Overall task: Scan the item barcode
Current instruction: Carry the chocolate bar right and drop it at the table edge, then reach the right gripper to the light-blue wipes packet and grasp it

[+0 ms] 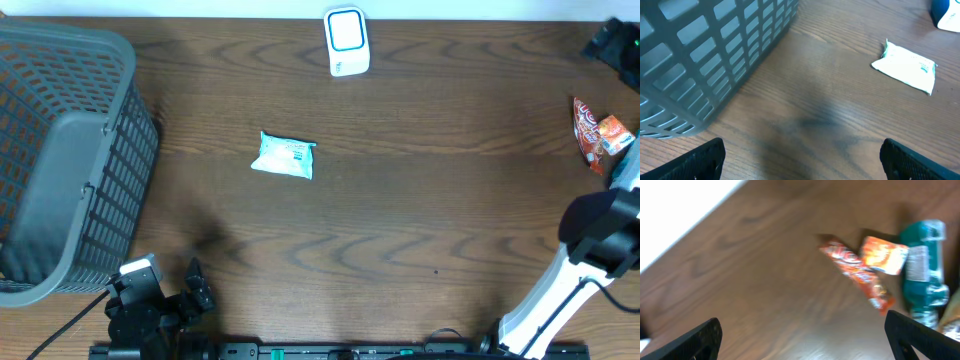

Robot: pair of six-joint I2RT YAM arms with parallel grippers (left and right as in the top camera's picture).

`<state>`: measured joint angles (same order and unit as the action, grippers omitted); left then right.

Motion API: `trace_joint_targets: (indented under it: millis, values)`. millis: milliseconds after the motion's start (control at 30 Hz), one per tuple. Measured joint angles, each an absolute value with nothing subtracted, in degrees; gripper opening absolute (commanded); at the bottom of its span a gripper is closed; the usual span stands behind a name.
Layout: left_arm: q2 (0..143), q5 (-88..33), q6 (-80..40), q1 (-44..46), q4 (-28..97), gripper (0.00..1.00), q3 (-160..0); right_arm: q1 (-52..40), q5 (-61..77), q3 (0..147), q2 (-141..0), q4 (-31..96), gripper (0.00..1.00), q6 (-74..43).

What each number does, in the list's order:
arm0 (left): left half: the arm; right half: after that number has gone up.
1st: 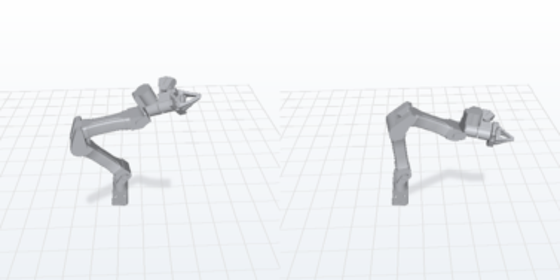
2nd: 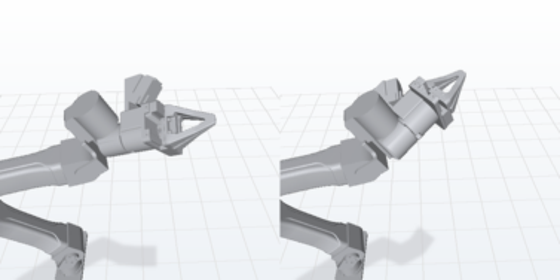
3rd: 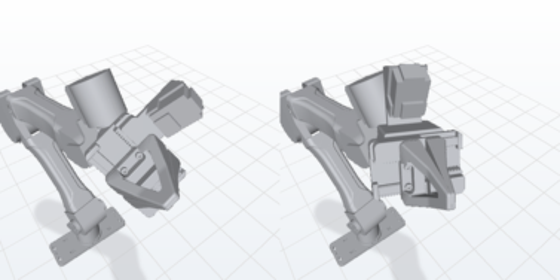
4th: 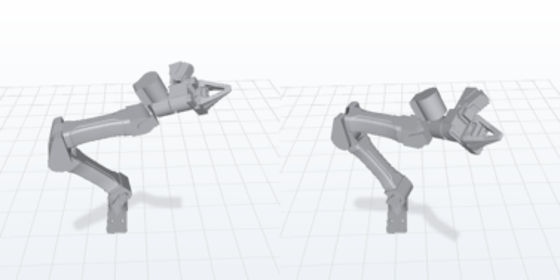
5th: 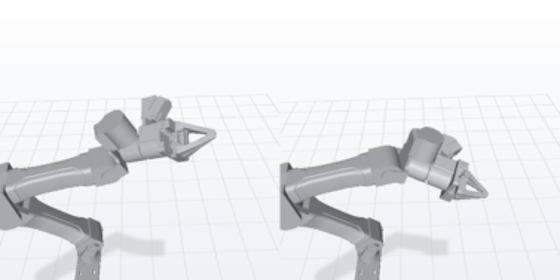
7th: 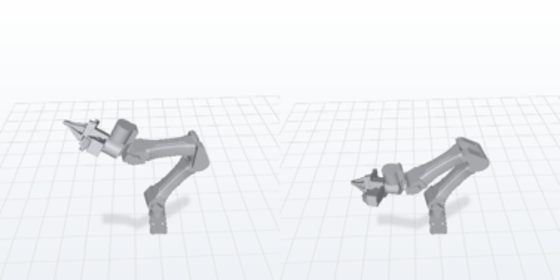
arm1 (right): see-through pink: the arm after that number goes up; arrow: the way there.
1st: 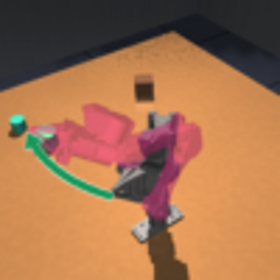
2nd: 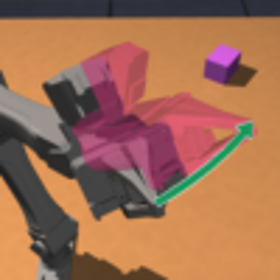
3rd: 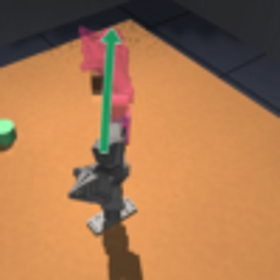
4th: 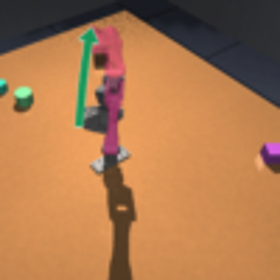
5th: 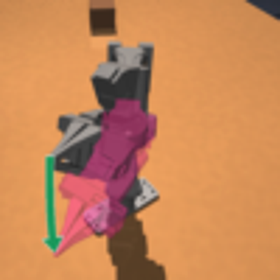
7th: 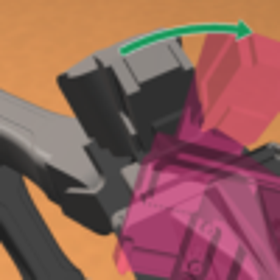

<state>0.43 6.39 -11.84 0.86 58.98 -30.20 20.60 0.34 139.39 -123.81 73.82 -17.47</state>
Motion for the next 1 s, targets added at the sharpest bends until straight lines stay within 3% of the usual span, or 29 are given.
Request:
trace_joint_targets:
  millis: [200,667,867,1000]
  values:
    - [0.4,6.4,-11.8,0.9,59.0,0.99,-30.2,10.9,1.6,139.4,-123.4,75.4,0.99,-17.9]
    - [0.4,6.4,-11.8,0.9,59.0,0.99,-30.2,-21.8,1.7,138.7,-125.4,75.6,0.99,-18.3]
    - [0.4,6.4,-11.8,0.9,59.0,0.99,-30.2,-29.5,1.8,132.1,-129.8,74.1,0.99,-23.2]
    - [0.4,6.4,-11.8,0.9,59.0,0.99,-30.2,-33.1,3.8,127.3,-135.6,70.0,0.92,-25.4]
